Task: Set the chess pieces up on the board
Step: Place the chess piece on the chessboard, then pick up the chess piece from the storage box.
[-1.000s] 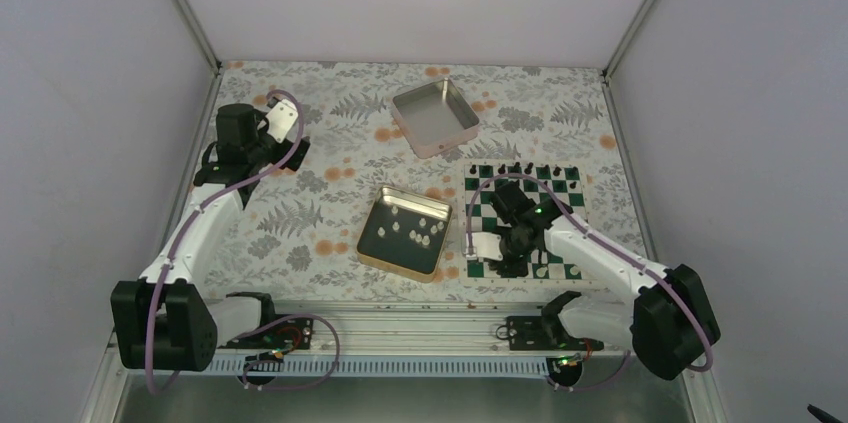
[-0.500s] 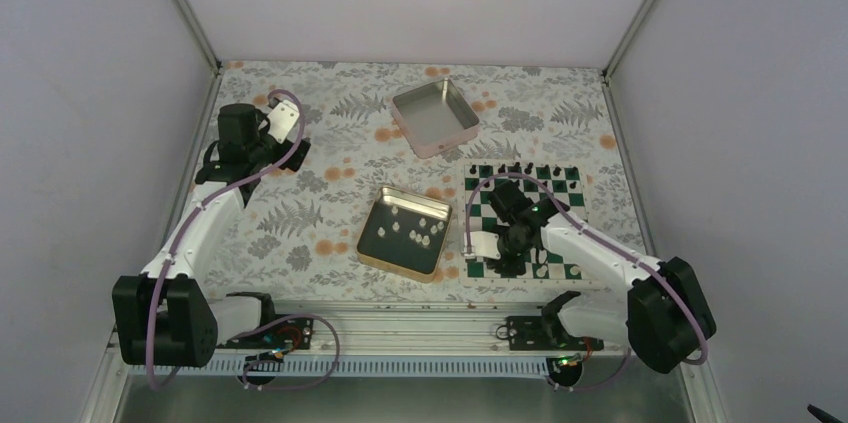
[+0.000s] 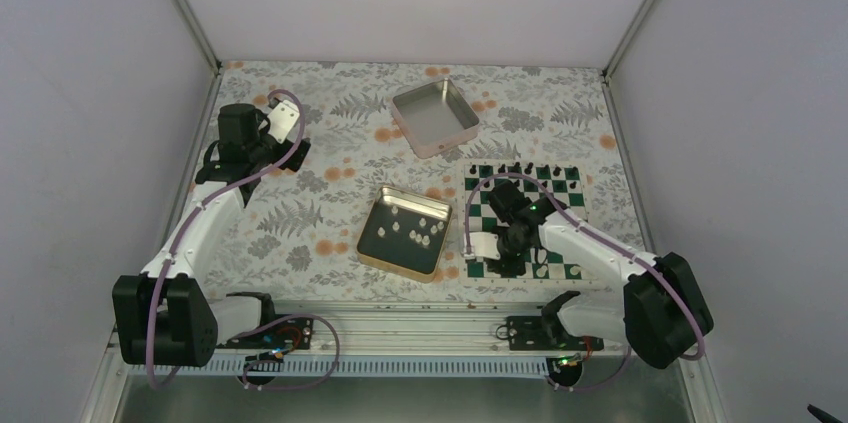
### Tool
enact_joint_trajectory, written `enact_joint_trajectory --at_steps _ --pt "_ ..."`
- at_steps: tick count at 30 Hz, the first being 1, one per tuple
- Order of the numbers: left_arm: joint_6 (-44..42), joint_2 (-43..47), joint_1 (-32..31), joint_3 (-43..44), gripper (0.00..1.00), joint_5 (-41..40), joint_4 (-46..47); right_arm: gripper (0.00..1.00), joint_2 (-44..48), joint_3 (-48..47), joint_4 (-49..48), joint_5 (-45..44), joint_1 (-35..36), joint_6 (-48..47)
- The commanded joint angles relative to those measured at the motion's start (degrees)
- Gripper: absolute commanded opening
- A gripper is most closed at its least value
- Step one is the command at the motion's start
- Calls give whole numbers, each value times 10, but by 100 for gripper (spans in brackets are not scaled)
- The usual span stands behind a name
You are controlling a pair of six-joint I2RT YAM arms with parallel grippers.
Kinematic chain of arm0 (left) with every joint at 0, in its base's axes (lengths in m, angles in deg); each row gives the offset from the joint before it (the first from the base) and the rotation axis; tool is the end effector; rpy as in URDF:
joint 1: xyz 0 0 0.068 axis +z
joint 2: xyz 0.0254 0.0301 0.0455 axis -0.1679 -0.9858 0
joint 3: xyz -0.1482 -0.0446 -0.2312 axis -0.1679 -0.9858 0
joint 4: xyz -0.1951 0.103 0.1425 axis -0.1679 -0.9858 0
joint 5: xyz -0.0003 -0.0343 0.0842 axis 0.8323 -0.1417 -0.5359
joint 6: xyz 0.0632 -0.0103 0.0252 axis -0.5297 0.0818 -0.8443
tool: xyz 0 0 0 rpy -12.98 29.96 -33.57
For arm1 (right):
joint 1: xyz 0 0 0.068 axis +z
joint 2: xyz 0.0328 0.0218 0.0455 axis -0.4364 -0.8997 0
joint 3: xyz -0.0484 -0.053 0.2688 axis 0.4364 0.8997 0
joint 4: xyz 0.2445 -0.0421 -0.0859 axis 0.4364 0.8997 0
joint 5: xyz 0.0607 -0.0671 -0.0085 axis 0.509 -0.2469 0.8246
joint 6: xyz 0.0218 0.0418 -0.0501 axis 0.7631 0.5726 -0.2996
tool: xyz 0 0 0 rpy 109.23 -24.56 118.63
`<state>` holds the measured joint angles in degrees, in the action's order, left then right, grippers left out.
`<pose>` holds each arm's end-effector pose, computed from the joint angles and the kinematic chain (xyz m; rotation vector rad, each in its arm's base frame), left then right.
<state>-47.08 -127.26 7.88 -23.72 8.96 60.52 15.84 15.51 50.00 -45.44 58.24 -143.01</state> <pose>0.2803 -0.0169 0.2708 0.6064 2.0512 0.0943 0.1446 0.1060 0.1544 -2.1149 2.1005 0.2877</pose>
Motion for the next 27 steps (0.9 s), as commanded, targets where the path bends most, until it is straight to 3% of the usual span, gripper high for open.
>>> enact_joint_trajectory --at_steps 1,5,11,17,21,27 --pt "1 -3 -2 8 100 -3 1 22 6 -4 1 -13 -5 -2" --pt "2 -3 -3 8 100 -4 1 30 30 -31 29 -27 -5 0" --pt "3 -3 -2 9 100 -6 4 30 10 -142 59 -7 -4 -2" --pt "4 4 -2 7 100 -8 5 30 -82 -254 4 13 34 15" --pt "5 5 -2 3 100 -8 7 29 -164 -290 -45 1 88 35" --pt "5 6 -3 3 100 -3 7 27 -250 -319 -38 2 132 34"
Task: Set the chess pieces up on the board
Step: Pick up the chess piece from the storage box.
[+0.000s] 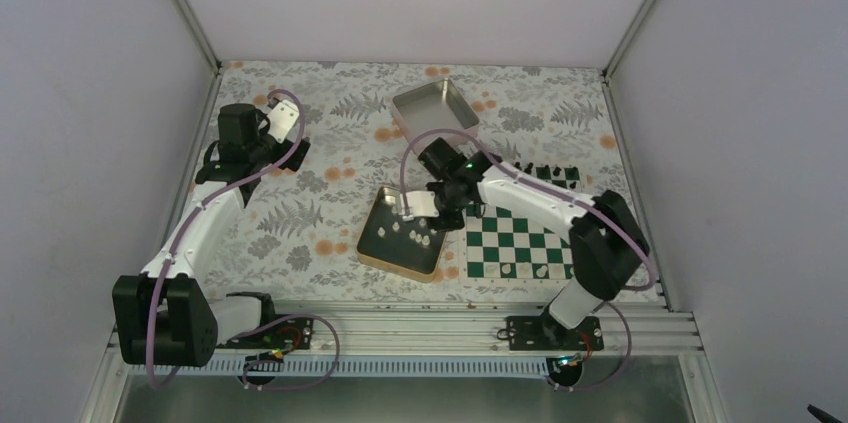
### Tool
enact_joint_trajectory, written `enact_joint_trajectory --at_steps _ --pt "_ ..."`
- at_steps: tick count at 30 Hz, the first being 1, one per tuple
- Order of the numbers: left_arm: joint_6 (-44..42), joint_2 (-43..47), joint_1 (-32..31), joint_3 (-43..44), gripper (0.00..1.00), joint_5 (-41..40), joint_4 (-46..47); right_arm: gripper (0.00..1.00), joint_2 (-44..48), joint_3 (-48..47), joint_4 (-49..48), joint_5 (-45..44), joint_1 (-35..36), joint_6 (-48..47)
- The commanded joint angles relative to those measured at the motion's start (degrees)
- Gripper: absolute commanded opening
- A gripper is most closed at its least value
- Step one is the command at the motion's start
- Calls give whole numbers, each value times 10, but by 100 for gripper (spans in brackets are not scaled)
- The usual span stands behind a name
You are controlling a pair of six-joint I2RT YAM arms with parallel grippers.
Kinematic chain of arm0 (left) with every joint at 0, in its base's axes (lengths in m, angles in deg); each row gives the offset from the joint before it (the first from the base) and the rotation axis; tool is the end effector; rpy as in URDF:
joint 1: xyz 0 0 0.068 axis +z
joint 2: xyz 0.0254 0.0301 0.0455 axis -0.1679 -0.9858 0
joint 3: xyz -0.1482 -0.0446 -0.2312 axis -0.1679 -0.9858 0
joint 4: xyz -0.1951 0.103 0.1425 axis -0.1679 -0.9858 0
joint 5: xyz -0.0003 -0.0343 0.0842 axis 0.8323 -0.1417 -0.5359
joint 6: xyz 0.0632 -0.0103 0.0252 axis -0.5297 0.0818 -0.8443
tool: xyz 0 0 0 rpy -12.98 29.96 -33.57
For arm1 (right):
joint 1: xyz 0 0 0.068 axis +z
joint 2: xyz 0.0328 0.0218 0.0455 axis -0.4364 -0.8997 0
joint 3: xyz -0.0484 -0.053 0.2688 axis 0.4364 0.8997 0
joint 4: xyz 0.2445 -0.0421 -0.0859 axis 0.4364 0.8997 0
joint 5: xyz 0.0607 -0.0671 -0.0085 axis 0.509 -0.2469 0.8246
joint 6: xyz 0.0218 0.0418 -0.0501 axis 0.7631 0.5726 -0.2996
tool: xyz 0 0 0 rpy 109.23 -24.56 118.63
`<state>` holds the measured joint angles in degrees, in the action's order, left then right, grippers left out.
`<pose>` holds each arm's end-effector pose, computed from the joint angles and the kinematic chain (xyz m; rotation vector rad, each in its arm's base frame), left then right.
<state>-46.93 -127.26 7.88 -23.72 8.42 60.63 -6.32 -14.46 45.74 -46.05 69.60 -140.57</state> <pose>0.2805 -0.0164 0.2710 0.5984 2.0527 0.1032 0.2210 0.2274 0.2095 -2.1538 1.7894 0.2490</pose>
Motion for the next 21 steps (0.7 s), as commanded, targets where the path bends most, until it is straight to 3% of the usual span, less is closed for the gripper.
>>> enact_joint_trajectory --at_steps 1,21 --pt "4 5 -2 2 100 2 7 26 -50 -24 13 6 21 9" --pt "0 5 -2 -5 100 8 10 23 -106 -19 14 -13 48 12"
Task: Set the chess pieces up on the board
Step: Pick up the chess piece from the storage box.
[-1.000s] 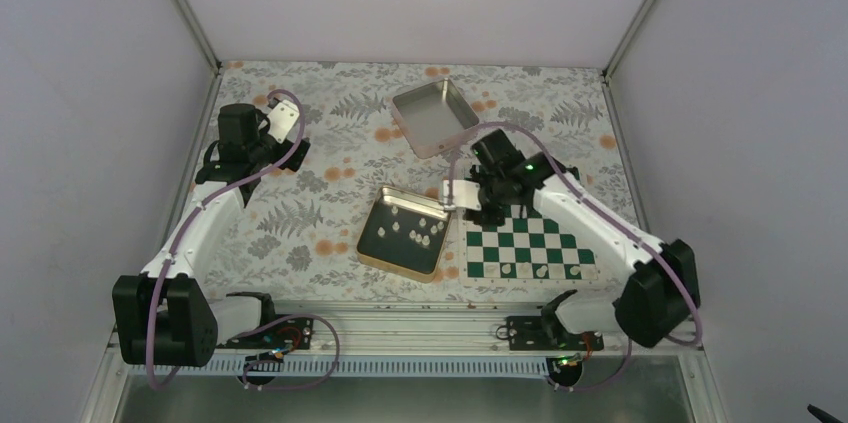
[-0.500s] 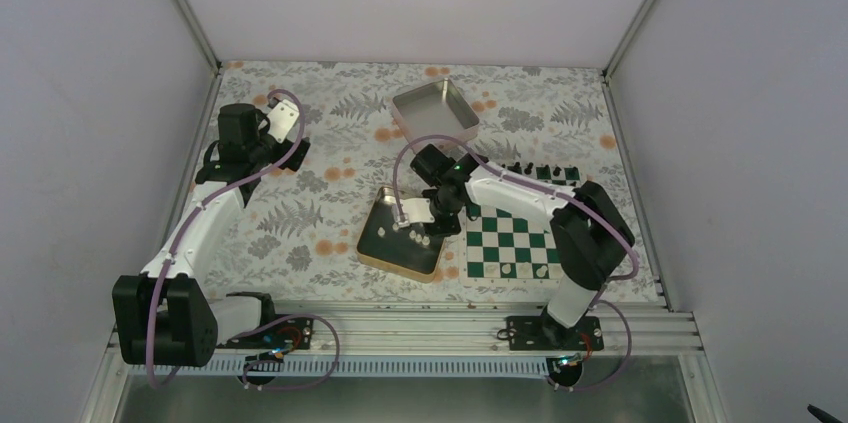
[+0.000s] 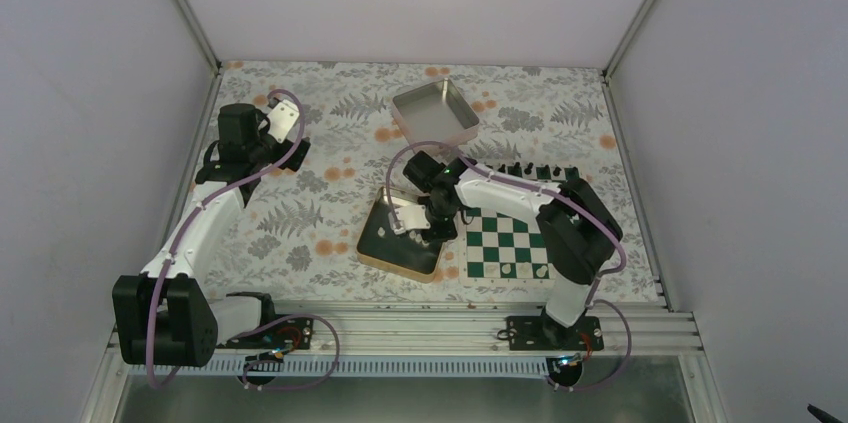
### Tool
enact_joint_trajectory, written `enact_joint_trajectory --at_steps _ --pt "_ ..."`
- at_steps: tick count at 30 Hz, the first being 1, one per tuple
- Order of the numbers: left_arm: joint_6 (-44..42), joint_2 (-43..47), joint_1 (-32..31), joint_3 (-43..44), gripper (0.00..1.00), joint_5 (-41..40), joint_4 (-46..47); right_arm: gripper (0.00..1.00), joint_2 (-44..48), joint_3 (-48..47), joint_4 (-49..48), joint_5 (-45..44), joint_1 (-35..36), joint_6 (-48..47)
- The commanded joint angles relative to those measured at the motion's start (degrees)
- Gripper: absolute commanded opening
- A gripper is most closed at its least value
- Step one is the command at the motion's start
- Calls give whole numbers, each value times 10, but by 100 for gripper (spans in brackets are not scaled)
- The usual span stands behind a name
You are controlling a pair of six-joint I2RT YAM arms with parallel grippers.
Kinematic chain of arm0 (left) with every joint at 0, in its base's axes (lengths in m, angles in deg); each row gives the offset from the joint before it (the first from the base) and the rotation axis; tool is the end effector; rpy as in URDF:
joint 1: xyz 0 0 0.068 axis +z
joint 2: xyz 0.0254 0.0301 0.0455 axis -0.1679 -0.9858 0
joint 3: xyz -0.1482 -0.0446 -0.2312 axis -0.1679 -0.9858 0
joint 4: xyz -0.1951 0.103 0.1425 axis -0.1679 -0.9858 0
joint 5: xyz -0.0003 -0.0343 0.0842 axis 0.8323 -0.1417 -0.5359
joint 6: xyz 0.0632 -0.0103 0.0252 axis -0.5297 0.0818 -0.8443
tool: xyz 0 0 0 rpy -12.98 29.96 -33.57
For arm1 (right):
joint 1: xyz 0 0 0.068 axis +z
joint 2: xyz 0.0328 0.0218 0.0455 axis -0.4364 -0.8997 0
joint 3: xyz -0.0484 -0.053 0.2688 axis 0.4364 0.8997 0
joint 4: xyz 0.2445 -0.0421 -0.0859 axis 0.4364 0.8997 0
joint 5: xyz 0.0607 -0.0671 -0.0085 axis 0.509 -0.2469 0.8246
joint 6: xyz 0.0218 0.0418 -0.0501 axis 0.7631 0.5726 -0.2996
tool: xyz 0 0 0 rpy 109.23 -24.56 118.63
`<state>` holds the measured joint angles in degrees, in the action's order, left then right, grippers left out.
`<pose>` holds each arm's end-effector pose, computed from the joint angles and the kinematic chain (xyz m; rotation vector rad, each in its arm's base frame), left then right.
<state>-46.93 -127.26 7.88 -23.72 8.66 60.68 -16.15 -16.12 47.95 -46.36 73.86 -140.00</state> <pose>0.2805 -0.0167 0.2711 0.6005 2.0507 0.0990 0.2127 0.2529 0.1640 -2.3379 1.8554 0.2934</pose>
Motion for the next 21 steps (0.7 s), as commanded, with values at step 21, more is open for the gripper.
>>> enact_joint_trajectory --at_steps 21 --pt "2 5 -3 1 100 10 6 10 -7 4 -17 2 6 10"
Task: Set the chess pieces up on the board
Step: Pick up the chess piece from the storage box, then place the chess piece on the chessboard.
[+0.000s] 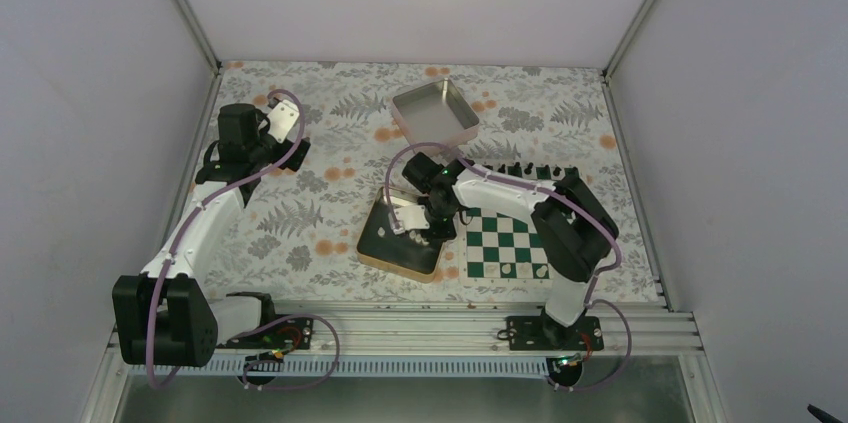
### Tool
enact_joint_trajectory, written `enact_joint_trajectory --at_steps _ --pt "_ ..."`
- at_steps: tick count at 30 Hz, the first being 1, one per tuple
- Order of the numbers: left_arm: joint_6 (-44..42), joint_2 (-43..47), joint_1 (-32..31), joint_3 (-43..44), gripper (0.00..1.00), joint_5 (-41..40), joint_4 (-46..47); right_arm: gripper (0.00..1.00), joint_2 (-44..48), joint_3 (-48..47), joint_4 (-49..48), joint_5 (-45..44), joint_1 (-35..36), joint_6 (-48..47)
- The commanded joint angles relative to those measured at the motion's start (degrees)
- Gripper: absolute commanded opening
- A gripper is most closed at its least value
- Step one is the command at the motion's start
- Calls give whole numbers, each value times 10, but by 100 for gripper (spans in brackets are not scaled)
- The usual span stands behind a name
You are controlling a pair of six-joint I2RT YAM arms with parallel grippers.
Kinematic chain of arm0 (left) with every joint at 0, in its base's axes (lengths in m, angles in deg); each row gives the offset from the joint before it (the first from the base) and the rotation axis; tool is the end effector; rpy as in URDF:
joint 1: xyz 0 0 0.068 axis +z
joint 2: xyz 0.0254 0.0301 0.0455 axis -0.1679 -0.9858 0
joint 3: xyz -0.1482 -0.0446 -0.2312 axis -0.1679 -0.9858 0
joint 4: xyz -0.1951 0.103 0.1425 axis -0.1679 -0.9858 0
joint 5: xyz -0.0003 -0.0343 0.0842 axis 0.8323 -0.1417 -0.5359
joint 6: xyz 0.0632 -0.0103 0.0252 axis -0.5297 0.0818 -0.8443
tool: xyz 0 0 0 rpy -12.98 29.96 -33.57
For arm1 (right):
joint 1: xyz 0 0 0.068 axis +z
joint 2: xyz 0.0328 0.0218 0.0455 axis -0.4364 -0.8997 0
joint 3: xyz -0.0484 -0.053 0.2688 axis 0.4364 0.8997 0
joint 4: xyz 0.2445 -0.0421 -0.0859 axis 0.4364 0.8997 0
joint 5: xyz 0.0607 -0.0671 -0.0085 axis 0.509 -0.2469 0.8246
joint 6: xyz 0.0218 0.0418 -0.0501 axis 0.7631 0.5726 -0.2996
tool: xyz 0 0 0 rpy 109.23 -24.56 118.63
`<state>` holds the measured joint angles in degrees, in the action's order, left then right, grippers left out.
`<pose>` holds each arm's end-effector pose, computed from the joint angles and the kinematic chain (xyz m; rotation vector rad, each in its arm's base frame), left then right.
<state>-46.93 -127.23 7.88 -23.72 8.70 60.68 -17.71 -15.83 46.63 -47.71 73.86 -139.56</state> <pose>0.2804 -0.0167 0.2713 0.6008 2.0500 0.0984 0.2158 0.2544 0.1544 -2.3395 1.8760 0.2607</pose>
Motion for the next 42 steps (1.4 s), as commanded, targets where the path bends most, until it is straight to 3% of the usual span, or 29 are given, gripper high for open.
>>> enact_joint_trajectory --at_steps 1,13,24,32,42 --pt "2 5 -3 1 100 9 6 9 15 2 -3 19 6 6" --pt "4 7 -3 4 100 1 7 6 203 31 70 36 -7 46" --pt "9 10 -3 1 100 -8 11 6 330 194 90 35 -60 59" --pt "11 10 -3 2 100 -9 9 6 335 289 29 19 -64 55" --pt "11 8 -3 -1 100 -16 11 7 313 293 -12 25 -65 52"
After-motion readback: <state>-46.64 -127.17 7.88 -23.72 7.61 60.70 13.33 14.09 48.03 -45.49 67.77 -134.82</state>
